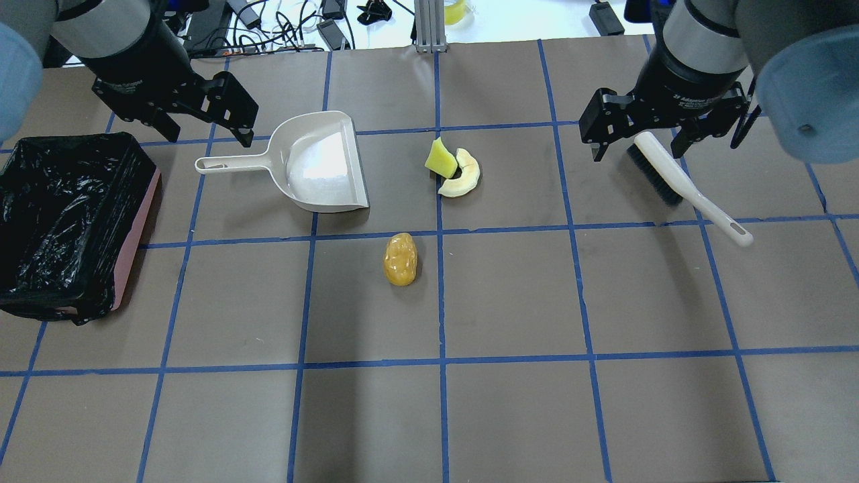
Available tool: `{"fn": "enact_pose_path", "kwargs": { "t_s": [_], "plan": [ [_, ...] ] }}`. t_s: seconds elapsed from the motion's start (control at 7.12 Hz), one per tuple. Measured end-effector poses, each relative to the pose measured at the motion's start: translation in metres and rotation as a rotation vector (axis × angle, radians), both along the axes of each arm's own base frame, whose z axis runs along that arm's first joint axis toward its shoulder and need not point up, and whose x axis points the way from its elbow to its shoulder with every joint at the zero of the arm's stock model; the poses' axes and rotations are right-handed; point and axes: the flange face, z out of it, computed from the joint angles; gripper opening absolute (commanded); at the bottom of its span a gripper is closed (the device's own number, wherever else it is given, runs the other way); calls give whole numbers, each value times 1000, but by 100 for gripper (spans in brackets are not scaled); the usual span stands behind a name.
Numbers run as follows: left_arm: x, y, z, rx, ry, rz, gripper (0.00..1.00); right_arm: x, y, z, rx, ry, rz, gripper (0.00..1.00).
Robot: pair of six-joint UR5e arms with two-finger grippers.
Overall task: Sweep and dump trash into bin
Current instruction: 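Lower the left gripper to the dustpan handle while the right descends to the brush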
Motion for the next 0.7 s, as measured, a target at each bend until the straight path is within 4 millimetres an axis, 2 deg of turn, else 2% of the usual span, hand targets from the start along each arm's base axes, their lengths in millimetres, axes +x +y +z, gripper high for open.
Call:
{"fn": "enact_pose_path", "kwargs": {
  "t_s": [0.28,0.42,0.7],
  "plan": [
    [21,-37,-38,14,-15,-271,98,-5,-8,-7,6,1,26,100],
    [26,-60,-63,7,-28,-429,98,-16,-16,-12,10,22,106,100],
    [40,-104,-123,6,-52,-724,98,-70,-35,-21,22,84,405,100]
  ]
}}
